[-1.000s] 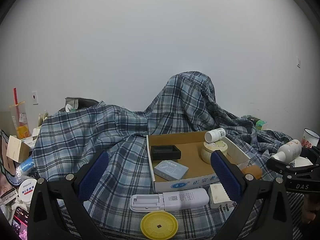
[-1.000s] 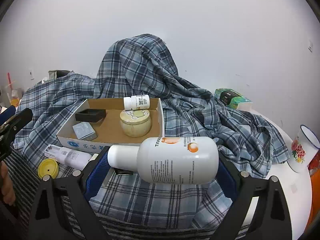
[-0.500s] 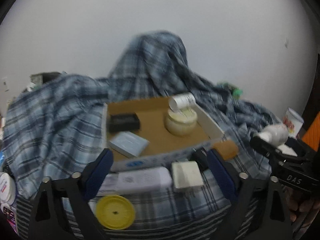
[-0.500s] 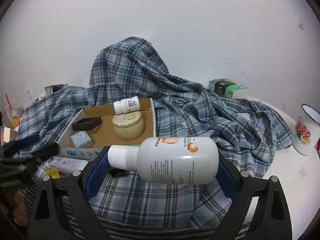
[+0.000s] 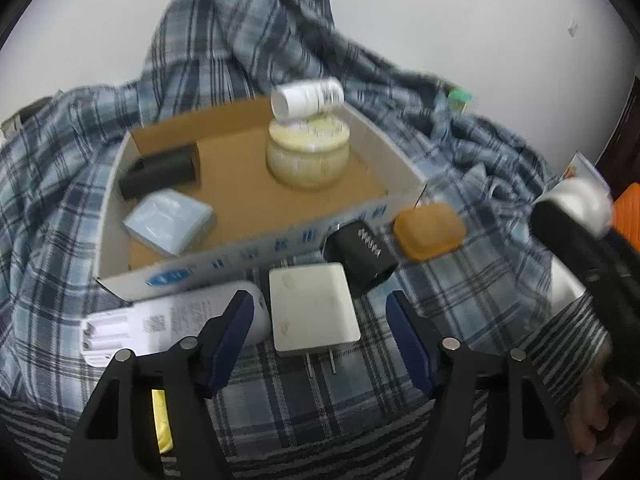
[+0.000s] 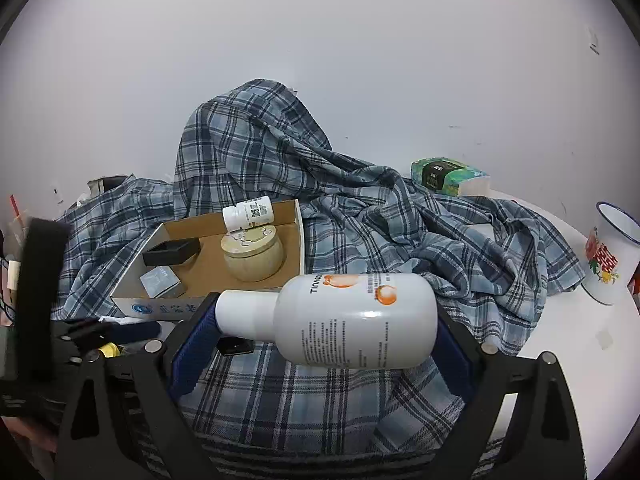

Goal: Organize rigid objects
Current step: 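Grasp the white plug adapter with left tool while right tool holds the lotion bottle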

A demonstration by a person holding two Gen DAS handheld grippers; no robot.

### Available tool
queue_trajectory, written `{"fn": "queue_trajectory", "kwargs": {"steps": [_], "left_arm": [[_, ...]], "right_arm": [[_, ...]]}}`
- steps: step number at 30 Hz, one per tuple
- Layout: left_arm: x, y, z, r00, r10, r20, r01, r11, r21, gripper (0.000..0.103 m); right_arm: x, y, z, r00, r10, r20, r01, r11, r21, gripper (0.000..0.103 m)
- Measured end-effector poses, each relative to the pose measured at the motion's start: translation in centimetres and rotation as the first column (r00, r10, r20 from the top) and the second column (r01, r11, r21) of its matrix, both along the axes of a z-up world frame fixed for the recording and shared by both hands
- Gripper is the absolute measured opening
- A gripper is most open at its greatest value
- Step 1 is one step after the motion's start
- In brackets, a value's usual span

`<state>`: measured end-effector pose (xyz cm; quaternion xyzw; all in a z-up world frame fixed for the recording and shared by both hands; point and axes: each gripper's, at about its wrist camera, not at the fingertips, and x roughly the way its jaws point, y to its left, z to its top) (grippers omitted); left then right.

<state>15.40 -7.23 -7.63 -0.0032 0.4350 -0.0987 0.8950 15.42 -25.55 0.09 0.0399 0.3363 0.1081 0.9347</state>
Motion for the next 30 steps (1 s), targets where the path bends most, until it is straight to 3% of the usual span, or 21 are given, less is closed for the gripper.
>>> {"fn": "queue_trajectory", "kwargs": {"steps": [2, 4, 8, 13, 22, 25, 30], "left_arm": [[0.5, -0.1, -0.9, 0.999, -0.001, -0.041, 0.001, 1.0, 0.007, 0.066], [0.5, -0.2, -0.9, 1.0, 0.001, -0.025, -0.001, 1.0, 0.013, 0.066], [0.4, -0.6, -1.0, 0.999, -0.021, -0.026, 0.021, 1.0, 0.011, 0.048], [0.5, -0.8, -1.1, 0.999, -0.033, -0.035, 0.033, 0.999, -0.006, 0.048], [1.1, -1.8, -2.3, 0.995, -0.05, -0.084, 0.053, 0.998, 0.037, 0.047], [0.4, -1.3, -1.4, 0.997, -0.066, -0.03, 0.066, 0.998, 0.001, 0.047], [-2.4, -1.3, 1.2, 0.984, -0.082, 0.156, 0.084, 0.996, -0.008, 0.047]], "right_arm": [[0.0, 0.1, 0.0, 1.0, 0.003, 0.001, -0.003, 1.0, -0.004, 0.094], [0.0, 0.0, 0.0, 1.0, 0.004, 0.0, -0.004, 1.0, -0.005, 0.094], [0.0, 0.2, 0.0, 1.0, 0.002, -0.005, -0.002, 1.0, -0.007, 0.094], [0.1, 0.3, -0.2, 1.0, 0.003, -0.011, -0.003, 1.0, -0.008, 0.094], [0.1, 0.3, -0.3, 1.0, 0.005, -0.011, -0.005, 1.0, -0.007, 0.094], [0.1, 0.2, -0.3, 1.0, 0.009, -0.007, -0.009, 1.0, -0.004, 0.094], [-0.2, 0.2, -0.1, 1.0, 0.012, 0.012, -0.012, 1.0, -0.001, 0.094]]}}
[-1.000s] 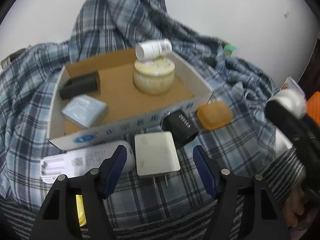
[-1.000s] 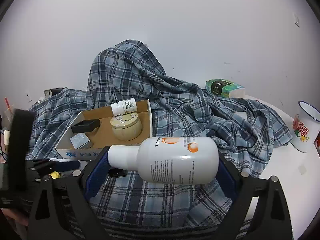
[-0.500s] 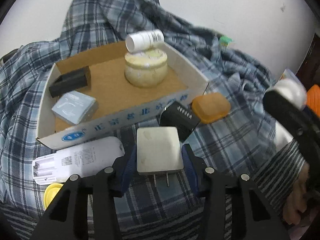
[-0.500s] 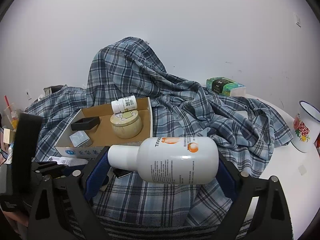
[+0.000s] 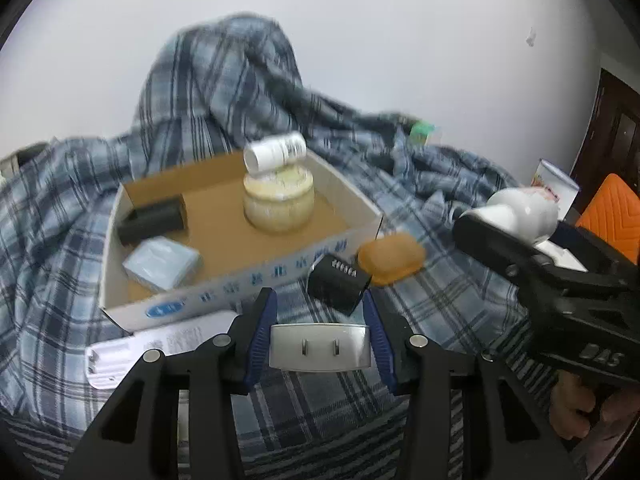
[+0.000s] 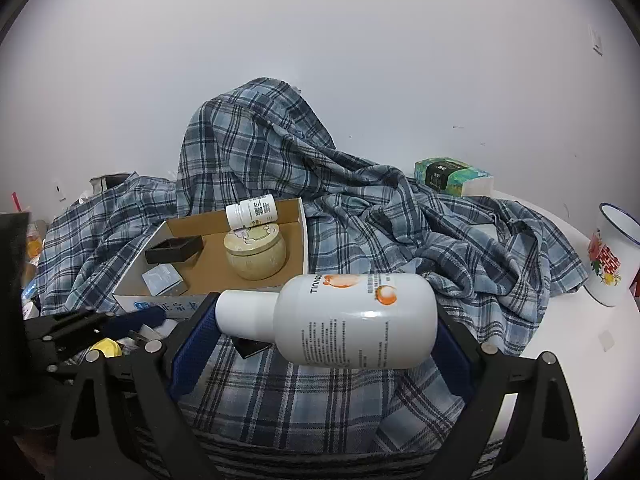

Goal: Organize rigid objects
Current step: 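Grasp the white plug adapter with left tool while right tool holds the lotion bottle, then lower plug adapter into the box with left tool while right tool lowers lotion bottle in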

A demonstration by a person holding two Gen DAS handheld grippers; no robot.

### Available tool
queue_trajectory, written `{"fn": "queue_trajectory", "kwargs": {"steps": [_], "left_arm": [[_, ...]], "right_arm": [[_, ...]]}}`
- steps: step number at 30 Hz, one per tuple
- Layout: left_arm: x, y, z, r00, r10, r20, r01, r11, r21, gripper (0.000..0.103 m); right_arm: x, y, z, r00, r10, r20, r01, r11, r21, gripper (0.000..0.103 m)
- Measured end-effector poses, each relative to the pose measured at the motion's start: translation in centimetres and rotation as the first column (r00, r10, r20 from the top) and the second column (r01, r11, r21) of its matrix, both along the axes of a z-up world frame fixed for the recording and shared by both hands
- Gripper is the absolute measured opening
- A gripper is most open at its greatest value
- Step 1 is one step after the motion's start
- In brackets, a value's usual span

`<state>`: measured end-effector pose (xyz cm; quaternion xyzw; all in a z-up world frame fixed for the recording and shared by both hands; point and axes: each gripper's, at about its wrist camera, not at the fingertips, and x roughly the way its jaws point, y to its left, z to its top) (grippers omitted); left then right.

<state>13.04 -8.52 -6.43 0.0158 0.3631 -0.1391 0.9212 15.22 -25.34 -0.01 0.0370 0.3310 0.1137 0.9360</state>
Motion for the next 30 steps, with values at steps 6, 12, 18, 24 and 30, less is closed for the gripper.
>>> {"fn": "queue_trajectory", "kwargs": {"steps": [6, 12, 18, 24, 30], "left_arm": [[-2.1, 0.7, 1.9, 0.988, 0.028, 0.151, -0.025, 0.999, -0.023, 0.047], [-2.9, 0.8, 3.1, 0.978, 0.038, 0.204, -0.033, 0.999, -0.026, 0.047], [-3.3, 1.9, 6.1, 0.963, 0.065, 0.262, -0.058, 0.998, -0.036, 0.047], [-0.8, 5.0, 9.2, 0.956, 0.129, 0.262, -0.119, 0.991, -0.056, 0.047], [2.0, 7.1, 10.0, 0.947, 0.169, 0.271, -0.164, 0.986, -0.042, 0.047]], "right_arm": [[-0.1, 0.0, 0.1, 1.0, -0.002, 0.011, 0.002, 1.0, 0.003, 0.094], [-0.6, 0.1, 0.7, 0.999, -0.008, 0.037, 0.008, 1.0, -0.011, 0.094], [-0.3, 0.6, 3.6, 0.997, 0.037, 0.067, -0.037, 0.999, 0.0, 0.094], [3.3, 1.9, 6.6, 0.995, 0.058, 0.082, -0.056, 0.998, -0.024, 0.094], [6.9, 4.5, 5.4, 0.996, 0.087, 0.036, -0.085, 0.996, -0.04, 0.094]]}}
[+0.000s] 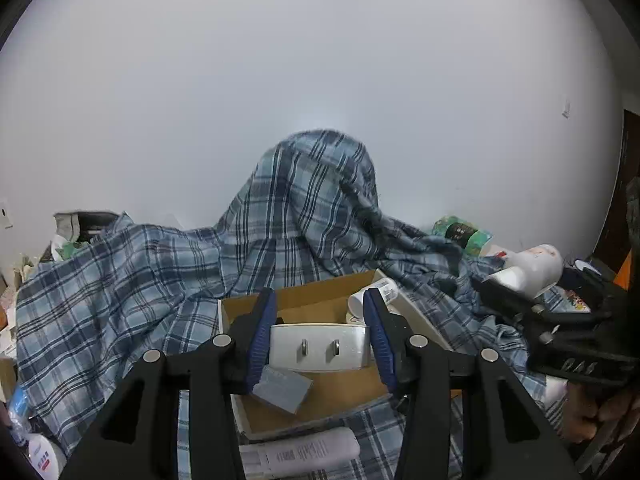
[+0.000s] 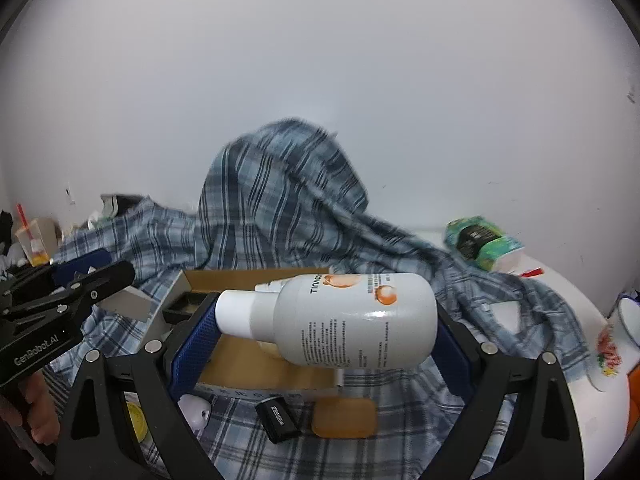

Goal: Organize rigid objects
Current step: 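Lower plug adapter into the box with left tool while right tool lowers lotion bottle in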

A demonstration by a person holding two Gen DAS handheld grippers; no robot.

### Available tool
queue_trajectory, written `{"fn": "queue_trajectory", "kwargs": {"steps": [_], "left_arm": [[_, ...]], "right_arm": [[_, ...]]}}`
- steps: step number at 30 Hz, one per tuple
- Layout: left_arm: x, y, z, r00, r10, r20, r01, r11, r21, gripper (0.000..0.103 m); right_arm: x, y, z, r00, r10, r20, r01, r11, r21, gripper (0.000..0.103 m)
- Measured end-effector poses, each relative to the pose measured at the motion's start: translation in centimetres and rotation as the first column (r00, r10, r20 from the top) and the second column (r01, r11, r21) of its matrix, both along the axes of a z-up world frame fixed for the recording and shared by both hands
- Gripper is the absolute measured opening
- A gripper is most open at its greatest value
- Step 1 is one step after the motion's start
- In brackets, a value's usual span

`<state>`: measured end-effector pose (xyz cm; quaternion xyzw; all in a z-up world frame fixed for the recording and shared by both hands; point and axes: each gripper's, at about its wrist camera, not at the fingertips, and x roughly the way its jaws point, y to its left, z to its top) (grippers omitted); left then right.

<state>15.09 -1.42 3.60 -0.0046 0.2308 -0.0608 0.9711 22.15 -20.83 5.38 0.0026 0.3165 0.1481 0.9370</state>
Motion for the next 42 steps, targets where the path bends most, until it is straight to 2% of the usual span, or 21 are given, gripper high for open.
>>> {"fn": "queue_trajectory", "kwargs": {"steps": [5, 10, 16, 21, 24, 26, 30, 35, 39, 42], "left_arm": [[3.0, 0.1, -1.6, 0.998, -0.007, -0.068, 0.008, 1.0, 0.008, 0.047], [4.9, -0.5, -4.3, 0.991, -0.011, -0.137, 0.017, 0.999, 0.043, 0.047], [6.5, -0.2, -7.5, 0.974, -0.005, -0.228, 0.013, 0.999, 0.033, 0.047], [6.8, 0.1, -8.2, 0.968, 0.001, -0.252, 0.003, 1.0, 0.015, 0.047], [7.0, 0.5, -8.5, 0.964, 0.026, -0.265, -0.028, 1.0, -0.001, 0.049], [6.9, 0.7, -8.2, 0.966, 0.026, -0.256, -0.032, 0.999, -0.017, 0.077], [5.8, 1.0, -6.6, 0.983, 0.054, -0.178, -0.058, 0.998, -0.015, 0.078], [3.5, 2.0, -3.3, 0.993, 0.065, -0.094, -0.067, 0.998, -0.018, 0.078], [1.0, 2.6, -0.8, 0.997, 0.079, -0.018, -0.079, 0.997, 0.004, 0.078], [-0.8, 3.3, 0.5, 0.997, 0.072, 0.01, -0.072, 0.997, -0.005, 0.078]], "right_arm": [[2.1, 2.1, -4.0, 0.994, 0.037, -0.107, -0.04, 0.999, -0.029, 0.094], [3.1, 2.6, -7.6, 0.971, 0.065, -0.23, -0.071, 0.997, -0.02, 0.094], [3.3, 3.0, -9.4, 0.956, 0.08, -0.282, -0.095, 0.995, -0.04, 0.094], [3.2, 3.5, -9.8, 0.953, 0.085, -0.29, -0.106, 0.992, -0.061, 0.094], [3.0, 3.6, -9.5, 0.963, 0.065, -0.263, -0.094, 0.991, -0.098, 0.094], [3.1, 3.6, -9.3, 0.963, 0.074, -0.259, -0.103, 0.99, -0.1, 0.094], [2.8, 3.1, -8.1, 0.97, 0.075, -0.232, -0.096, 0.992, -0.081, 0.094], [1.8, 2.2, -4.7, 0.987, 0.073, -0.14, -0.082, 0.995, -0.059, 0.094], [0.4, 1.1, -1.8, 0.996, 0.066, -0.068, -0.067, 0.998, -0.019, 0.098], [-0.8, 0.3, -0.1, 0.998, 0.05, -0.023, -0.05, 0.999, 0.002, 0.099]]}}
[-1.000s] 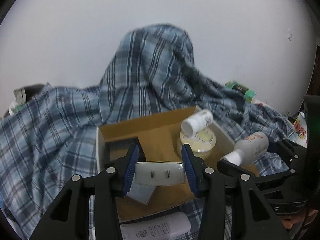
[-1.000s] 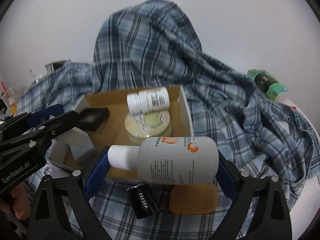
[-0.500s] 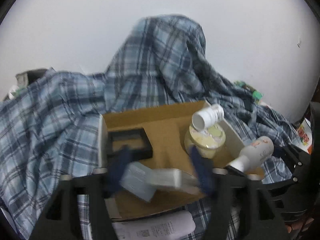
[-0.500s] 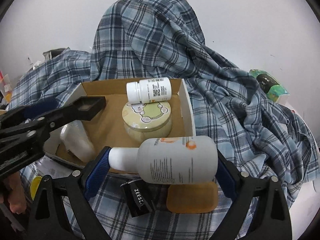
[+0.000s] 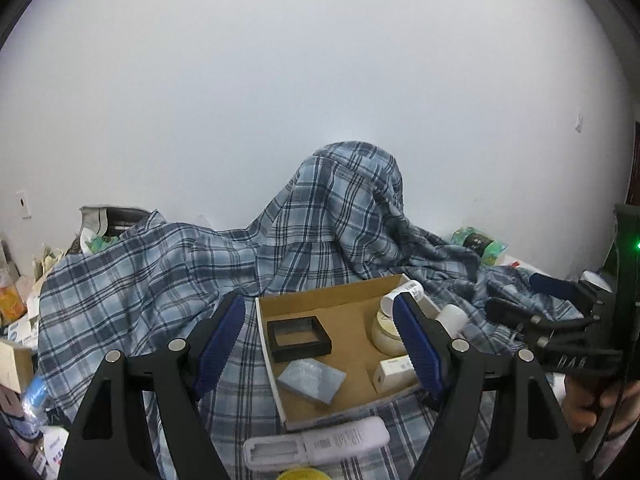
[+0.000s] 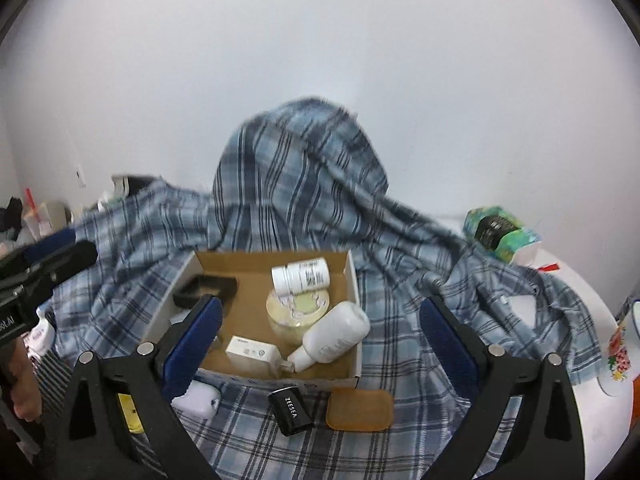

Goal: Organize rigid objects
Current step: 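Lower plug adapter into the box with left tool while right tool lowers lotion bottle in, then move left tool to the yellow round lid and grasp it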

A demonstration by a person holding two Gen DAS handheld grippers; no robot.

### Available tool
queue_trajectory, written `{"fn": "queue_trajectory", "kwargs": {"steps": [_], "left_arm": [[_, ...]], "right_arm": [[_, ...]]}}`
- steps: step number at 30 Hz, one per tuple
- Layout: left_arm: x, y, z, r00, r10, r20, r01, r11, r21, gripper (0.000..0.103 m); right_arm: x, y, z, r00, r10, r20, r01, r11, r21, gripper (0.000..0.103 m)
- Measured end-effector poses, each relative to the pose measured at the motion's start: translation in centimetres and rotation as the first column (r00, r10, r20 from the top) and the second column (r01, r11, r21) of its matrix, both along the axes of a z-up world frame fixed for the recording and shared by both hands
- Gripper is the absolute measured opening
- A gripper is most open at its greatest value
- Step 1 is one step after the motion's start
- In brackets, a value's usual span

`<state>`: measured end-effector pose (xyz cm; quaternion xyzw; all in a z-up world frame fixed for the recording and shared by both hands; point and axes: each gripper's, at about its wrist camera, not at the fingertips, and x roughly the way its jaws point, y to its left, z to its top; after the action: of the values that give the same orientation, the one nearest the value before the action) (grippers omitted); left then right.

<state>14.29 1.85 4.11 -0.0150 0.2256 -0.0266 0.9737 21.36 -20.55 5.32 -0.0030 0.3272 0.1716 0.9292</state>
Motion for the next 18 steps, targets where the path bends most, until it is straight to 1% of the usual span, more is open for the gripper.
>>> {"fn": "queue_trajectory", "kwargs": {"steps": [3, 6, 12, 18], "left_arm": [[-1.5, 0.8, 0.5, 1.0, -0.001, 0.006, 0.002, 1.0, -0.027, 0.078], [-3.1, 0.9, 0.3, 1.0, -0.003, 0.009, 0.003, 1.0, -0.02, 0.078], [-5.2, 0.6, -1.0, 1.0, -0.009, -0.003, 0.009, 1.0, 0.003, 0.078], [-5.8, 1.0, -3.5, 0.998, -0.004, -0.057, 0.003, 1.0, -0.016, 0.078]], "right_arm": [[-1.0, -0.5, 0.9, 1.0, -0.005, 0.021, 0.004, 1.0, 0.01, 0.1], [-1.9, -0.6, 0.8, 1.0, -0.003, 0.025, 0.003, 1.0, 0.003, 0.101], [-3.2, -0.9, -0.6, 1.0, 0.0, 0.002, 0.0, 1.0, 0.007, 0.101], [-3.8, -1.1, -2.5, 0.999, 0.001, -0.037, -0.001, 1.0, 0.016, 0.101]]}}
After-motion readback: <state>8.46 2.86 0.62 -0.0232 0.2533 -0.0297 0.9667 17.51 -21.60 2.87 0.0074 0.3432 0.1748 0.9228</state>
